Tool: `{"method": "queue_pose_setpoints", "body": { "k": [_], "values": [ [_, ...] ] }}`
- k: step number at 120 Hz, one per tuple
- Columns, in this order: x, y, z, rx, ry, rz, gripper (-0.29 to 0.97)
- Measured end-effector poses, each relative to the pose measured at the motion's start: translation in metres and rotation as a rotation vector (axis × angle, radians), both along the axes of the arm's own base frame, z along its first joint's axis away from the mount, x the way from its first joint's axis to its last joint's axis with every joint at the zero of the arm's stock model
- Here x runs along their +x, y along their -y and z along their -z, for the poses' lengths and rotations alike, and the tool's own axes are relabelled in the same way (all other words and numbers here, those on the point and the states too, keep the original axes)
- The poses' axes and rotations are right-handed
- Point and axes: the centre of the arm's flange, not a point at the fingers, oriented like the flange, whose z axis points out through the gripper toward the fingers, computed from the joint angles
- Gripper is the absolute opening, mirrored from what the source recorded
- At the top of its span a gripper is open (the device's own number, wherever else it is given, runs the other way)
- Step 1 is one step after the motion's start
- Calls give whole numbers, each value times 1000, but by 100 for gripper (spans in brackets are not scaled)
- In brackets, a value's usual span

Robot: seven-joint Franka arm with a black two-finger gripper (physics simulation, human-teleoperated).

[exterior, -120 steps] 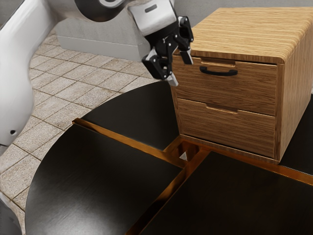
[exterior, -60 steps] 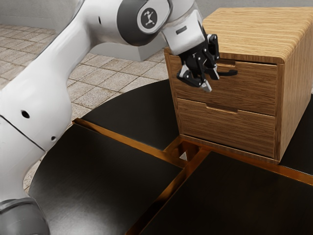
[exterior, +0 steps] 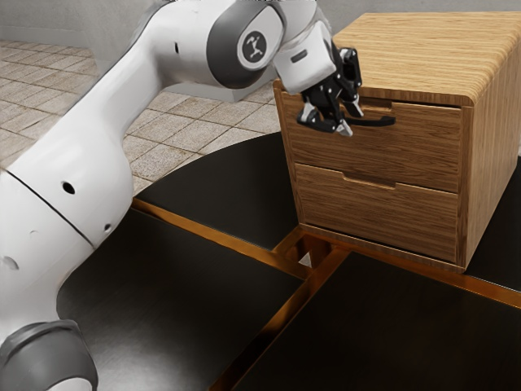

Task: Pull the drawer handle with one arm to open the drawer

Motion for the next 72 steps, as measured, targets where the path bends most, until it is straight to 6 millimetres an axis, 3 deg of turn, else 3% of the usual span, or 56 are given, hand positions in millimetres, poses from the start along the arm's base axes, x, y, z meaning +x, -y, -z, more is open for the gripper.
{"method": "queue_pose_setpoints", "body": {
  "k": [35, 54, 72],
  "values": [
    [13, 3, 20, 7, 2, 22, 16],
    [8, 2, 13, 2, 6, 31, 1],
    [-6, -10, 20, -19, -49, 21, -5]
  ]
}}
